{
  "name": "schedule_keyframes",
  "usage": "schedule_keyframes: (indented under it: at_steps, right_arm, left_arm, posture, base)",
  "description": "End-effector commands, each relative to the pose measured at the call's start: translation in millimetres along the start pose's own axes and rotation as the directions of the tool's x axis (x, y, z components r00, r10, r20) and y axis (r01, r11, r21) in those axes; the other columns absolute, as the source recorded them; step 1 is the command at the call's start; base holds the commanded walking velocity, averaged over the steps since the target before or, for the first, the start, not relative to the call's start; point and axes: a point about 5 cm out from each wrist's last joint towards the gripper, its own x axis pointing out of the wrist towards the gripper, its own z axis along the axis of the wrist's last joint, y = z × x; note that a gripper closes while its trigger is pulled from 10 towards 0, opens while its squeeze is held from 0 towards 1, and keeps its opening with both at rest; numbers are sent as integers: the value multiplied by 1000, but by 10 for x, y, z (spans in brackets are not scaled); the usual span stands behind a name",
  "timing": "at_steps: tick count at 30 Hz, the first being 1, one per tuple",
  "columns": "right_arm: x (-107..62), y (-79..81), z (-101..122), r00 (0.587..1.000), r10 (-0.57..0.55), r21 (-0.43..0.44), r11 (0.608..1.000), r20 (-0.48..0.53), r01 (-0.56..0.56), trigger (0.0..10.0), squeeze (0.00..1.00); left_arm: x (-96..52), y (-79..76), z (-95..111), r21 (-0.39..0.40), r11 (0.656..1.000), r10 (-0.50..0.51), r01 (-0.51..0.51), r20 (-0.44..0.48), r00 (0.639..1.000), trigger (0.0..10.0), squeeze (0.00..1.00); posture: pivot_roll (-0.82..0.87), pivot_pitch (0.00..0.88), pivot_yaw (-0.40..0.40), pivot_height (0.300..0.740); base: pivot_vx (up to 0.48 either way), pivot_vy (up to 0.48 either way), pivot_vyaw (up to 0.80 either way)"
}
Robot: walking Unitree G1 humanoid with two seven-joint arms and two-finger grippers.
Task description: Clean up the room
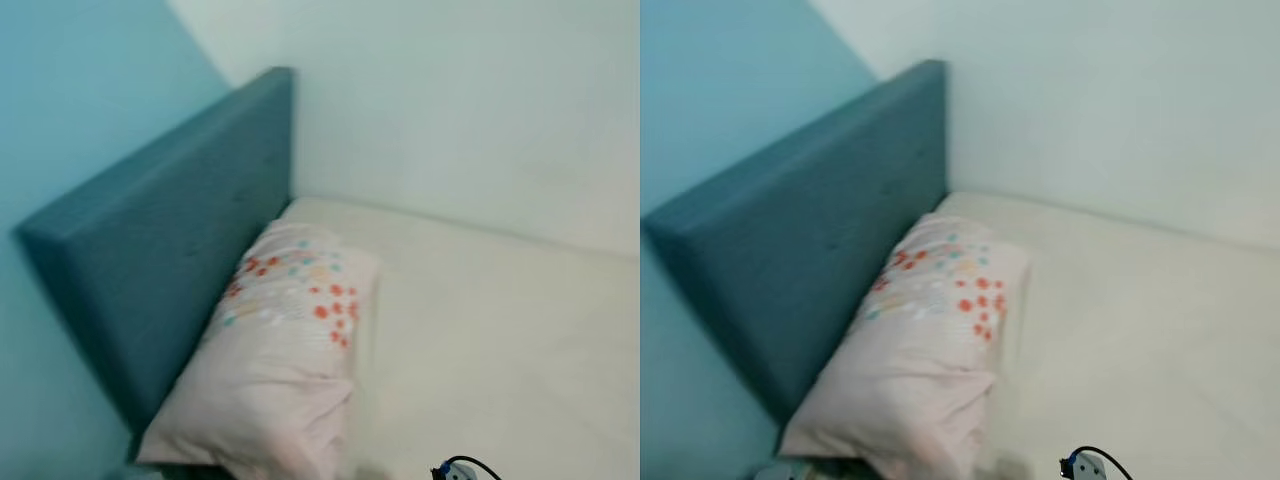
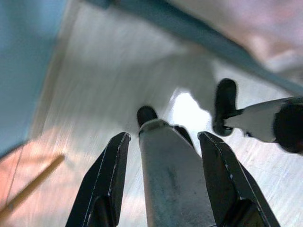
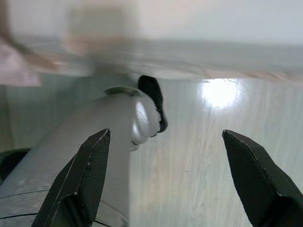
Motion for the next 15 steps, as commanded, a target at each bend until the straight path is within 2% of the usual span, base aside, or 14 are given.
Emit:
schedule_keyframes:
  at_steps: [1, 5, 7, 9, 10, 15]
  right_arm:
    - [6, 34, -23, 1000, 4, -8, 1000, -11, -4, 10000, 0]
    - [6, 37, -39, 1000, 2, -14, 1000, -17, -2, 10000, 0]
    - [6, 39, -44, 1000, 0, -22, 1000, -21, -1, 10000, 0]
    - [6, 39, -44, 1000, 1, -24, 1000, -22, -1, 10000, 0]
    - [7, 41, -38, 1000, 1, -27, 1000, -21, -2, 10000, 0]
    - [8, 43, -29, 1000, 2, -32, 1000, -21, -2, 10000, 0]
  left_arm:
    - [7, -53, -37, 14, 1000, -1, 2, -25, 1000, 10000, 0]
    - [36, -173, 33, 13, 1000, -9, 10, -13, 1000, 10000, 0]
    - [55, -282, 75, 12, 1000, -17, 17, -7, 1000, 10000, 0]
    - [58, -304, 80, 14, 1000, -18, 18, -6, 1000, 10000, 0]
    - [70, -402, 101, 19, 1000, -25, 25, -3, 1000, 10000, 0]
    - [79, -501, 121, 29, 999, -28, 28, -1, 1000, 10000, 0]
  posture:
    - [-10, 0, -52, 740]
    - [-10, 0, -52, 740]
    - [-11, 0, -50, 740]
    - [-11, 0, -50, 740]
    - [-11, 0, -50, 740]
    - [-13, 0, -52, 740]
  base:
    - [0, 0, -775]
    - [0, 0, -775]
    - [0, 0, -775]
    - [0, 0, -775]
    - [0, 0, -775]
    - [0, 0, -776]
